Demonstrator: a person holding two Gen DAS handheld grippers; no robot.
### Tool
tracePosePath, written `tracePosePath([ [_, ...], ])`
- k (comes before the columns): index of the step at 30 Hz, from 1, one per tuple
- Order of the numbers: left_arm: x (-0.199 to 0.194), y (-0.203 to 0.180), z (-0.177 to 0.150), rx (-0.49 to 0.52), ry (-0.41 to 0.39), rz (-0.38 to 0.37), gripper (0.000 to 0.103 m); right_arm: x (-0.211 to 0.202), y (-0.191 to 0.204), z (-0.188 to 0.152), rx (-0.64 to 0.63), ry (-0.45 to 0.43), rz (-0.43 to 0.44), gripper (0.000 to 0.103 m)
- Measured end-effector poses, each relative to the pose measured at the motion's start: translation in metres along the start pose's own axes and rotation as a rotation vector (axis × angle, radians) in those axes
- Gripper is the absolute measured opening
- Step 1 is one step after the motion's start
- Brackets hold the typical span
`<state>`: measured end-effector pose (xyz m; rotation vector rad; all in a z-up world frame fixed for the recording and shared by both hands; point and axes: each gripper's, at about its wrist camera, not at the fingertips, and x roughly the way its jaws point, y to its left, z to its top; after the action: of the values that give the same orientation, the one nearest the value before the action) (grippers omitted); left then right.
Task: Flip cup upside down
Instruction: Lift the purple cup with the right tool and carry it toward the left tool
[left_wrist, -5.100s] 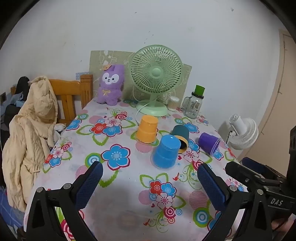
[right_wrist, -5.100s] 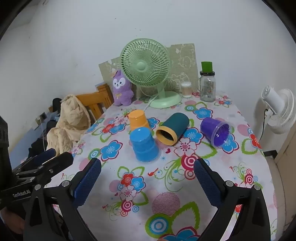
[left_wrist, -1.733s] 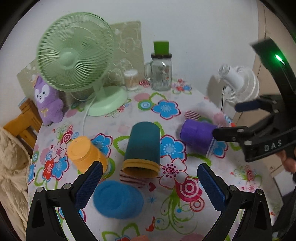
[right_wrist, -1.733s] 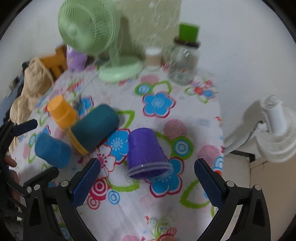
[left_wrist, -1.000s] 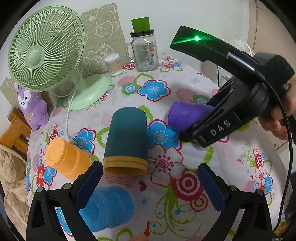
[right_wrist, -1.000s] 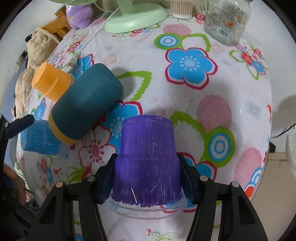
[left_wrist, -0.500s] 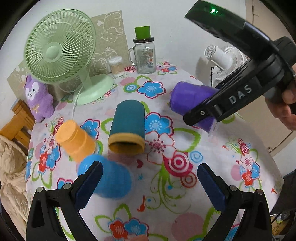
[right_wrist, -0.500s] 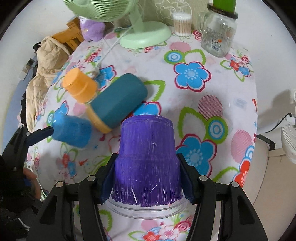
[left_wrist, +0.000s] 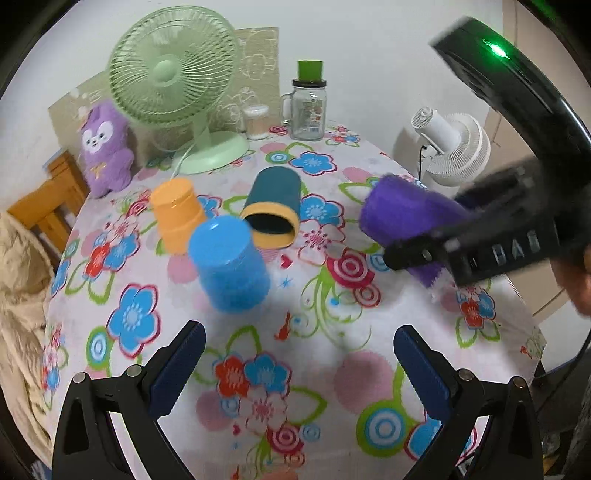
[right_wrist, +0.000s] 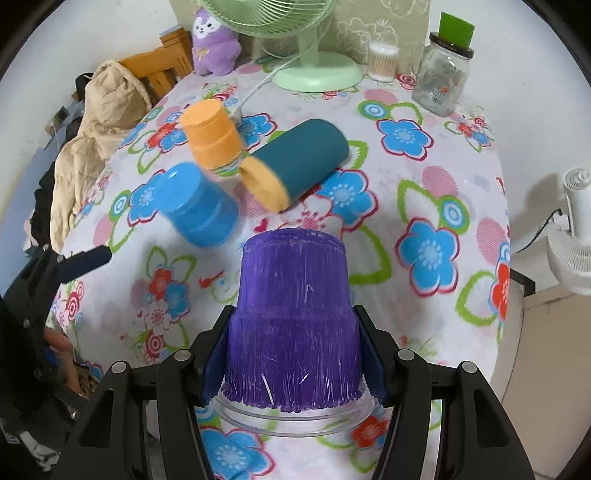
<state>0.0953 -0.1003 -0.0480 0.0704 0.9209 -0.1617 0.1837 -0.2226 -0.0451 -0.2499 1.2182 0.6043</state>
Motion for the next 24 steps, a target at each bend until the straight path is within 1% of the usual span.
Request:
tracePosePath([
  [2,-0.005,0.004,-0.007,-0.012,-0.005,0.003,0.103,0.002,0.006,-0.014,0.028,-0.014,0.016,0.064],
  [4,-0.010,0.008,-0.014,-0.029,-0.007,0.003,0.103,0.004,0.009,-0.025,0.053,-0.024,0.008,0.064],
  [7,-0.016,0.014,-0.028,-0.057,-0.002,0.004,0.103,0.012,0.012,-0.039,0.110,-0.021,0.036,0.064],
  [10,-0.020,0.019,-0.039,-0.084,0.005,-0.001,0.103,0.023,0.019,-0.050,0.146,0.006,0.050,0.064],
  [14,-0.024,0.025,-0.052,-0.116,0.011,-0.003,0.103,0.040,0.032,-0.058,0.183,0.060,0.139,0.064],
  [16,-0.026,0.029,-0.057,-0.128,0.009,0.001,0.103,0.048,0.037,-0.061,0.193,0.083,0.165,0.064],
  [19,-0.029,0.035,-0.061,-0.148,0.007,0.001,0.103,0.057,0.039,-0.065,0.220,0.110,0.176,0.064],
  [20,-0.030,0.037,-0.062,-0.155,0.007,0.001,0.103,0.060,0.041,-0.066,0.226,0.114,0.186,0.066],
  [24,-0.031,0.040,-0.063,-0.161,0.008,0.002,0.103,0.060,0.043,-0.068,0.244,0.128,0.210,0.066],
])
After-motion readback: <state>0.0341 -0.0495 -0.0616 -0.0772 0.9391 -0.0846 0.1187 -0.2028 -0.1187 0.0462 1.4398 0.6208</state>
